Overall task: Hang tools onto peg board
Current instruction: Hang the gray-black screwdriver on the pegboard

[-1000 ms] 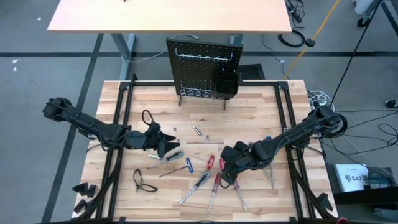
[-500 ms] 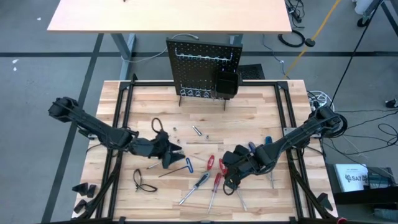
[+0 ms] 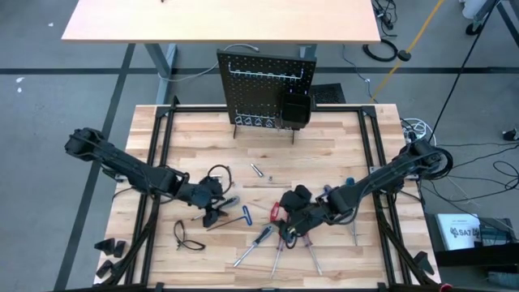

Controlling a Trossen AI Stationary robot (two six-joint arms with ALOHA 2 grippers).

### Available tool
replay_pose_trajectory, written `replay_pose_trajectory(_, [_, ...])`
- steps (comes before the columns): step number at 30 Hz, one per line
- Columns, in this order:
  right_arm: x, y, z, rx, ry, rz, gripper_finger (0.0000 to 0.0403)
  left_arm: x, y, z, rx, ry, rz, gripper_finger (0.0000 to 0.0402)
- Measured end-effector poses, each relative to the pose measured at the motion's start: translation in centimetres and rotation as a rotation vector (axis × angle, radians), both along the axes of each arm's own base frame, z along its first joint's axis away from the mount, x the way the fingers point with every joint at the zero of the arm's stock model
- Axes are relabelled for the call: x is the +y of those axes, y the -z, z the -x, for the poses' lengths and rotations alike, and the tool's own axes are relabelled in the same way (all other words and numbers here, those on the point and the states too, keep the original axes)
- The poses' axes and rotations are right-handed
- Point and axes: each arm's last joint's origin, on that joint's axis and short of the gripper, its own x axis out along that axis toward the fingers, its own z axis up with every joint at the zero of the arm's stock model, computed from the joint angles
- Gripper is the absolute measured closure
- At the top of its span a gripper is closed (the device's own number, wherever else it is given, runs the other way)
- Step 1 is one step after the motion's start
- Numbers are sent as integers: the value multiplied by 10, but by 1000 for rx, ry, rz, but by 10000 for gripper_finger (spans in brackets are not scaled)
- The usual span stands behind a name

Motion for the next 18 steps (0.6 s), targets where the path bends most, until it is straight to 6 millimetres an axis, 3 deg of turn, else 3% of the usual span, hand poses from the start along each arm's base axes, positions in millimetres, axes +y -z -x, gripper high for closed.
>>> replay_pose_trajectory(4, [-1,4,-11,-62,85,-128,92,2,6,9,83,5,-119,92])
replay_pose_trajectory(10, [1,2,-14,-103,168,-272,92,1,5,7,54,78,-172,91])
replay_pose_trajectory(14, [1,2,-12,-89,178,-267,92,0,3,4,13,74,-155,91])
replay_pose_trajectory(18, [-3,10,-3,37,135,-160,92,-2,0,0,-40,65,-135,91])
